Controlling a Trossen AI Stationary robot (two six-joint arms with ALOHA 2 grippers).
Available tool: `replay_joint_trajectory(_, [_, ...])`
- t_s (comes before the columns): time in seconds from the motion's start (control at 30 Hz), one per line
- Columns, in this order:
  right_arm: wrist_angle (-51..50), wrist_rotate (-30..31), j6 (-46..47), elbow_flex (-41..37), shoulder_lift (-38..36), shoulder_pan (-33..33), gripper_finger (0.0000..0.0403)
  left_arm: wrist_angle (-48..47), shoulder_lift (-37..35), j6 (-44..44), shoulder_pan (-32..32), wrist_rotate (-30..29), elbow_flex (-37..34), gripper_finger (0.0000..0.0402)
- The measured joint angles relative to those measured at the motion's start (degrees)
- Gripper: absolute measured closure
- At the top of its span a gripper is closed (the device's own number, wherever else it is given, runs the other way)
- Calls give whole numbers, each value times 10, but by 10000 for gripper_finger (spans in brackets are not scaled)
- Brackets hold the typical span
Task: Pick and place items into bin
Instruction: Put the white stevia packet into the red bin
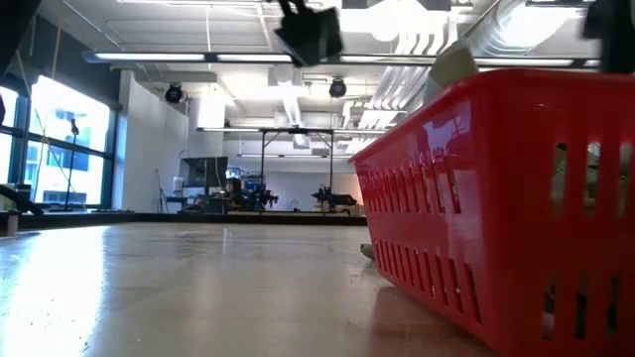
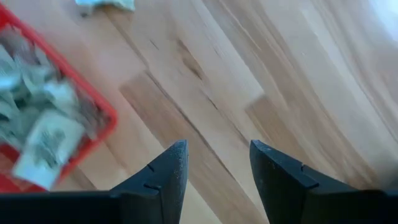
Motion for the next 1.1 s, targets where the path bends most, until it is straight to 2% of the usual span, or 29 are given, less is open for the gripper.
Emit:
replay_joint_trajectory(0.13, [56,-78,-126,0,0,-107,237,11,-61,-18,15,-16,-44,86])
replay_joint_trajectory(0.27, [100,-92,-248,0,0,-177,237,62,-165,-57,25,-30,-130,87])
replay_joint_trajectory(0.53, [261,-104,-494,0,0,-230,237,186,-426,-255,43,-190,-374,91])
replay_joint_trajectory(0.67, [363,-213,-684,0,4,-276,238,268,-514,-325,43,-197,-467,90])
replay_joint_trajectory(0.8, [423,-191,-830,0,18,-318,237,293,-564,-362,44,-202,-528,96])
replay_joint_trajectory(0.97, [390,-296,-895,0,67,-364,236,299,-580,-381,43,-213,-561,97])
replay_joint_trajectory(1.1, [337,-327,-965,0,117,-355,231,307,-575,-371,44,-221,-562,97])
